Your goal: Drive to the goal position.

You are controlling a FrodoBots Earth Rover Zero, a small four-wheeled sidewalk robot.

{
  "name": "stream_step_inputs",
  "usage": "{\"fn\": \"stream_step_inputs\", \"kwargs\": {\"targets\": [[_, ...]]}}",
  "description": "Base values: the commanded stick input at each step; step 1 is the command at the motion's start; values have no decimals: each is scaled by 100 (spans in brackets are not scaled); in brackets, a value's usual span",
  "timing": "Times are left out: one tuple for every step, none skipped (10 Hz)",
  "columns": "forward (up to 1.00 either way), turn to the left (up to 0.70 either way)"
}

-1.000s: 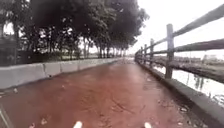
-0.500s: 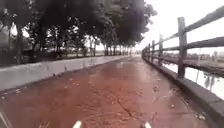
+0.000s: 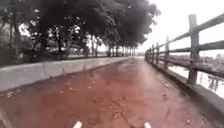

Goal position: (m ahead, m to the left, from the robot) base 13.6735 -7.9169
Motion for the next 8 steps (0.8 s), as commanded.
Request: {"fn": "stream_step_inputs", "kwargs": {"targets": [[50, 0], [50, 0], [50, 0], [50, 0], [50, 0], [50, 0], [50, 0], [50, 0]]}}
